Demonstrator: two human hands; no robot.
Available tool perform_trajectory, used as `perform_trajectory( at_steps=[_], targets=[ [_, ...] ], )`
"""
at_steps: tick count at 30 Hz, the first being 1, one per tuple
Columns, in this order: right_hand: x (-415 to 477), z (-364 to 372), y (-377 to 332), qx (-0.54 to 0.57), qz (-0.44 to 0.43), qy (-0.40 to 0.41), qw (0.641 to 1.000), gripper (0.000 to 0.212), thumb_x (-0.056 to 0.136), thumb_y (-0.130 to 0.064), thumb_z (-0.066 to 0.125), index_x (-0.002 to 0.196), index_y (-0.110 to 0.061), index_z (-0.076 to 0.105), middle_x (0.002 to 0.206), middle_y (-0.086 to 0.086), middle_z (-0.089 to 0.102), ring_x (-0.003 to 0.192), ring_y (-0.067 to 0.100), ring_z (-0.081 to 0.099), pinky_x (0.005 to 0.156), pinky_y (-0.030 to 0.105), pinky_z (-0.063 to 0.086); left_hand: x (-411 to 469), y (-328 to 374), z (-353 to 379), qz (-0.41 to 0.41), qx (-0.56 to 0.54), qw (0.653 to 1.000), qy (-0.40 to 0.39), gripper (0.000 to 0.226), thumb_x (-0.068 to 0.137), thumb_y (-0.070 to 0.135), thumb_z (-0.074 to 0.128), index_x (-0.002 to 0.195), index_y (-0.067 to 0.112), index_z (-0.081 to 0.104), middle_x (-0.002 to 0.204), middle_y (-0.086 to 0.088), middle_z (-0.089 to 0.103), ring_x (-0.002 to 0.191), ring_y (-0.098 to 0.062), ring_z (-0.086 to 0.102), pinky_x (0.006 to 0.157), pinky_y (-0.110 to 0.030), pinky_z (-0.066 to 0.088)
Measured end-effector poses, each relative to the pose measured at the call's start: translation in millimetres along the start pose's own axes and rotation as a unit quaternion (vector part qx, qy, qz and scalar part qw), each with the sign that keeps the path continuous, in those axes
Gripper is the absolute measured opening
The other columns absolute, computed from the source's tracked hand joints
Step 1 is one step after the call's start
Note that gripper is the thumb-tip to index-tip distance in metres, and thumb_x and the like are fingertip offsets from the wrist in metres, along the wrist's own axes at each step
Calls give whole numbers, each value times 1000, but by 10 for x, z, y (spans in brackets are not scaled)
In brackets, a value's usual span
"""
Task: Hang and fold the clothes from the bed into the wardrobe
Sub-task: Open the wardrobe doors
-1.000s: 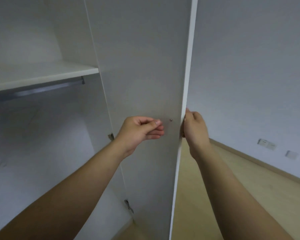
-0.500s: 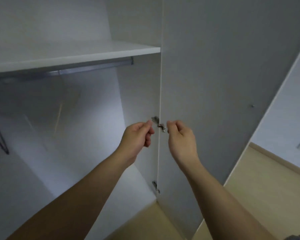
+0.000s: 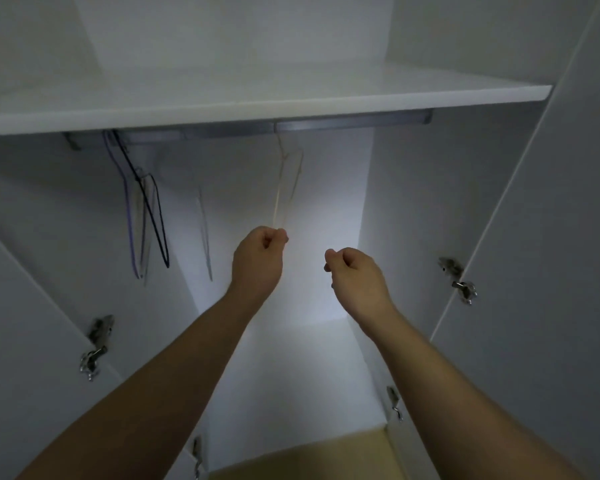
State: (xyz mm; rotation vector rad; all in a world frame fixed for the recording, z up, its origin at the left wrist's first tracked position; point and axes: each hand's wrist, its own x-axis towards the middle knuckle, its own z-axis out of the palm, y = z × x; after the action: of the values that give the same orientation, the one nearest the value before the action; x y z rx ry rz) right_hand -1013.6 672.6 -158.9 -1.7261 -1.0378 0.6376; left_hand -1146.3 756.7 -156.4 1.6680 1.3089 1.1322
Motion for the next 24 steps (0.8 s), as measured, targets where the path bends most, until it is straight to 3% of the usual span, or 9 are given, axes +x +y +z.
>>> perform_trajectory(
  at_steps=[2, 4, 7, 10, 12, 18, 21, 24],
  targets=[
    [221, 82, -3, 2, 5, -25, 1000, 40, 103, -34, 45, 94, 0, 63, 92, -11, 67, 77, 16, 61, 66, 29, 46, 217, -54, -23, -19, 38, 999, 31, 20, 104, 31, 51, 109, 17, 63, 92, 7, 62, 83, -9, 60, 67, -19, 43],
    [417, 155, -9, 0, 9, -46, 999, 39, 103, -35, 44, 95, -2, 64, 92, -11, 68, 82, 17, 63, 68, 29, 46, 461, -133, -18, -42, 67, 996, 33, 31, 105, 34, 50, 125, 14, 61, 112, 3, 64, 101, -14, 62, 73, -18, 41],
    [676, 219, -35, 5, 12, -69, 998, 38, 104, -37, 43, 94, -8, 65, 97, -10, 68, 88, 18, 65, 74, 30, 48, 899, -317, 44, -122, 66, 990, -16, 59, 103, 52, 48, 147, 13, 46, 146, -9, 52, 128, -26, 52, 94, -30, 39],
    [847, 221, -41, 7, 9, -71, 997, 38, 105, -38, 42, 94, -9, 64, 100, -9, 68, 90, 18, 65, 78, 31, 49, 1212, -426, 110, -231, 0, 970, -76, 92, 89, 76, 49, 152, 10, 38, 153, -17, 43, 136, -35, 45, 111, -47, 38],
    [936, 205, -19, 0, 11, -67, 998, 37, 105, -38, 42, 93, -11, 64, 100, -9, 68, 89, 18, 65, 76, 31, 49, 1321, -447, 158, -266, -28, 957, -109, 99, 83, 80, 54, 149, 9, 39, 148, -14, 45, 134, -37, 46, 111, -55, 39],
    [1125, 144, -20, -18, 22, -28, 999, 36, 105, -39, 42, 94, -14, 65, 93, -9, 65, 88, 16, 65, 73, 28, 48, 1442, -497, 295, -288, -167, 922, -196, 55, 84, 49, 76, 123, 13, 61, 116, -8, 70, 100, -25, 69, 85, -39, 57],
    [1190, 117, -58, -23, 23, -10, 999, 36, 105, -39, 41, 94, -14, 65, 92, -10, 65, 87, 17, 65, 76, 31, 50, 1446, -459, 413, -258, -147, 939, -173, 32, 86, 35, 76, 104, 11, 67, 100, -5, 65, 86, -19, 64, 77, -35, 52],
    [1253, 89, -89, -20, 23, 12, 999, 36, 104, -40, 42, 92, -15, 65, 91, -10, 66, 89, 18, 66, 82, 34, 51, 1428, -391, 460, -203, -109, 962, -145, 26, 85, 34, 76, 102, 15, 67, 102, -6, 66, 85, -18, 62, 77, -34, 51]
  ],
)
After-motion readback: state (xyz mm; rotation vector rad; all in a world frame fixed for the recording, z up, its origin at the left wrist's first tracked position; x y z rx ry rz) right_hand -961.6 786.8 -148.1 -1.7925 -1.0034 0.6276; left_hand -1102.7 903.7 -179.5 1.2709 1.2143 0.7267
